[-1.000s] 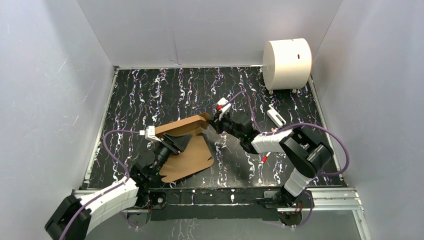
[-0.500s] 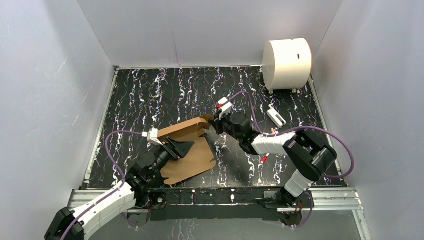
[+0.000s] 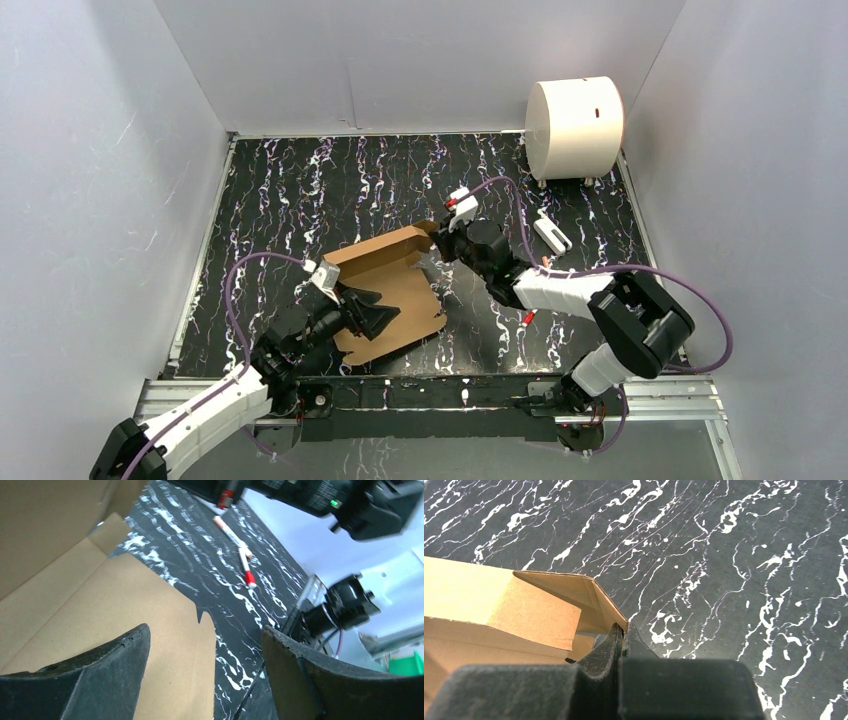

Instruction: Fold the paper box

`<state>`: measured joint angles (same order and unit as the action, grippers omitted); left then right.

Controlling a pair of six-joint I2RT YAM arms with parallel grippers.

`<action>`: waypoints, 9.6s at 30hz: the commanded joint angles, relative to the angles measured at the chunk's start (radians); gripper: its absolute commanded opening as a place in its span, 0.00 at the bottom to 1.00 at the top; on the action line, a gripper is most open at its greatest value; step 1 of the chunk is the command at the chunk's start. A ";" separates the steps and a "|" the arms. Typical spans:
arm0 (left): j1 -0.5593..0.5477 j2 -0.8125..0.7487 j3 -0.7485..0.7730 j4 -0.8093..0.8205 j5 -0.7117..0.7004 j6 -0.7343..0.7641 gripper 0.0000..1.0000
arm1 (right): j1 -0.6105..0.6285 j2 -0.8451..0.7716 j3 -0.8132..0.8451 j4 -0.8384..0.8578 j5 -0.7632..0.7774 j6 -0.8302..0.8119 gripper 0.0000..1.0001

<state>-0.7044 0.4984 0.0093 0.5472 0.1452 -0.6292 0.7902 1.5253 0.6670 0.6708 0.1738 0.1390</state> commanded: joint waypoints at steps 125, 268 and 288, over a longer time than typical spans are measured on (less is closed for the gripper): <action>-0.107 1.293 0.285 0.811 -0.368 0.154 0.29 | 0.083 -0.037 0.033 -0.032 0.102 0.140 0.06; 0.326 0.717 0.019 0.786 -0.200 -0.945 0.00 | 0.013 0.301 0.090 0.373 -0.565 -0.222 0.64; 0.309 0.714 -0.007 0.786 -0.182 -0.961 0.00 | 0.068 0.375 0.073 0.514 -0.396 -0.243 0.47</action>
<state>-0.3836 1.2179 0.0082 1.3083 -0.0700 -1.5826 0.8513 1.8938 0.7231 1.1099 -0.2523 -0.0853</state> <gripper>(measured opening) 0.010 0.506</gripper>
